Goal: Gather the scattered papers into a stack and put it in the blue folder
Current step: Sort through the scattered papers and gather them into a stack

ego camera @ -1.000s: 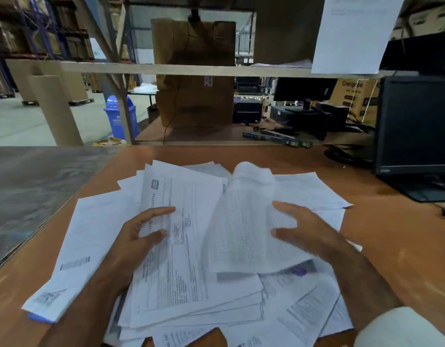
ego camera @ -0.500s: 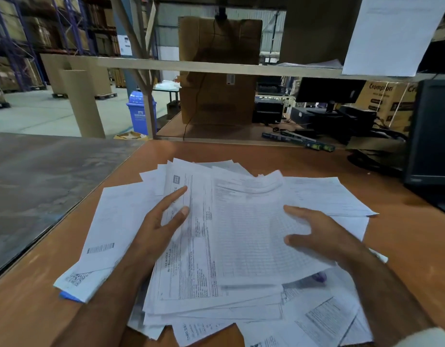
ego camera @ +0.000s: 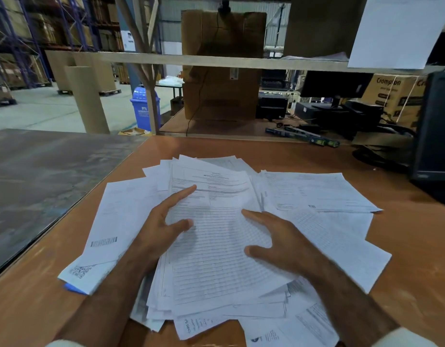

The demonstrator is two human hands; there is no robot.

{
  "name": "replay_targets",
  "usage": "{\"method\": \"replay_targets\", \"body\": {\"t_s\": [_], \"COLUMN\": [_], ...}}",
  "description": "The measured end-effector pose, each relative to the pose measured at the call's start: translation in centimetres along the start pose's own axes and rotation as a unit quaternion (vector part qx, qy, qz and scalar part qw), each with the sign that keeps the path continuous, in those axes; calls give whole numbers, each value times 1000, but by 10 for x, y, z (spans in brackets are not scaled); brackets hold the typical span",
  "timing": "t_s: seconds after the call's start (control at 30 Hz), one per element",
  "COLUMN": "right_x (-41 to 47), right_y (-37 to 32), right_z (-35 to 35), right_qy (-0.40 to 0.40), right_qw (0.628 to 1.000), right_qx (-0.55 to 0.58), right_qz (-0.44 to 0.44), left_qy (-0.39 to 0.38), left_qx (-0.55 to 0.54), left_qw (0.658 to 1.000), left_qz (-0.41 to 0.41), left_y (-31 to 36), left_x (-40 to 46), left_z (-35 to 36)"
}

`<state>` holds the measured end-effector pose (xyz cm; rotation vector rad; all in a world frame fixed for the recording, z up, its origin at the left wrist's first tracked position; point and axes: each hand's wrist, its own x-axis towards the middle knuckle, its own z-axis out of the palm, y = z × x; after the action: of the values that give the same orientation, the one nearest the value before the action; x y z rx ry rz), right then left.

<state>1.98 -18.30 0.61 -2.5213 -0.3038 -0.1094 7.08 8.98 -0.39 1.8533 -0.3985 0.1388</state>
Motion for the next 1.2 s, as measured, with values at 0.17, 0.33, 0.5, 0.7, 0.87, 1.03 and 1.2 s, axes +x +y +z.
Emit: {"method": "replay_targets", "body": {"t_s": [0.17,0.33,0.5,0.7,0.87,1.03,1.2], "right_x": [-1,-6,-5,1,-3,-16,-36], "right_y": [5,48,51,50,51,49,48], "right_z": [-11,-37,-23,-31,-50,-73,-107], "right_qy": [18,124,96,38,-7,-65,184], "right_qw": [1000,962,970,978,986,973,853], "right_qx": [-2,-114,-81,82,108,181,487], "right_qz": [5,214,208,187,127,128,40], "left_qy": [-14,-8,15,7,17,36,71], "left_qx": [-39,-67,-59,-59,-50,-56,-70], "left_qw": [999,998,998,998,999,998,995], "left_qz": [-6,-9,-16,-15,-5,4,-10], "left_y": [-7,-15,-21,-21,-20,-20,-23], "left_x": [1,6,8,7,8,6,7], "left_z": [2,-7,-13,-13,-14,-18,-19]}}
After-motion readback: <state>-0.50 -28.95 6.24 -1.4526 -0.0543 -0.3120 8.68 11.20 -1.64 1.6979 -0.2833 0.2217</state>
